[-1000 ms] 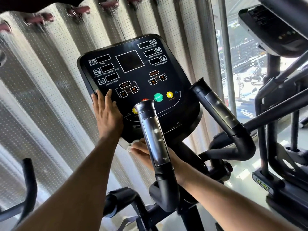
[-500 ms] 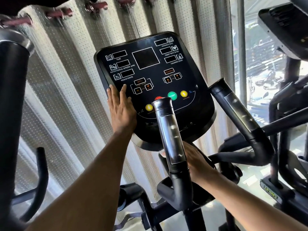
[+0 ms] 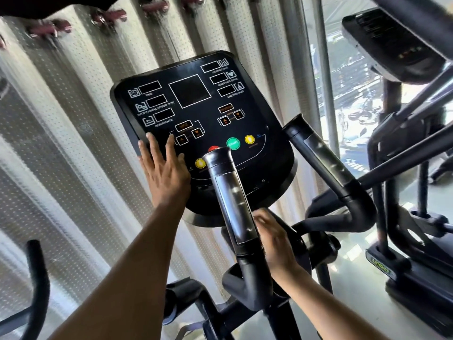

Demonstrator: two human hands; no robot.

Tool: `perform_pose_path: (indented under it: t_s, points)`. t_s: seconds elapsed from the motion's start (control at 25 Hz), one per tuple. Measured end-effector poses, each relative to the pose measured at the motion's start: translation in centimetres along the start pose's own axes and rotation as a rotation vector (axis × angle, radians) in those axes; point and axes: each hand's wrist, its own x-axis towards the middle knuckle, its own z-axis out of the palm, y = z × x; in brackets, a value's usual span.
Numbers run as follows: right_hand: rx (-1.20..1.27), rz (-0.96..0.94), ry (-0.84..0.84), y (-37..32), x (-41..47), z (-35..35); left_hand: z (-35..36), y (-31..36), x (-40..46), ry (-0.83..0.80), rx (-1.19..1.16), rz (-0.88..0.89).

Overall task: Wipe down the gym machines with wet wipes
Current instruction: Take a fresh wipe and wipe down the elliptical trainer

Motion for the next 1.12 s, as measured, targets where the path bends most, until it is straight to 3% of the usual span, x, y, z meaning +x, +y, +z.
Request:
perform_pose_path:
  t_s: [0.08,0.36,0.6,0.84,1.0,1.12]
  points:
    - [-0.006,-0.003,0.212,2.9,-1.4,1.1,0.1,0.1,0.1,0.001,0.002,-0.021]
    - [0.131,-0.080,0.164,0.7,-1.5,3.5,-0.3,0.4,-0.2,0.001,0.003,-0.025]
    - [-0.007,0.151,0.581,6.7,2.1,-0.8,-0.4,0.6,-0.2,-0.032,0.043,-0.017]
    - [-0.021,-0.112,0.407,4.5,-0.2,2.1,-1.1,1.2,-0.2,-0.089,0.120,-0.022]
    - [-0.017,0.053,0.651,7.7,4.5,-1.5,-0.9,2.4,-1.3,-0.144,0.375,0.163]
    - [0.017,0.047,0.588,8.6,7.9,-4.5,-0.8,2.7,-1.1,-0.180,0.400,0.138]
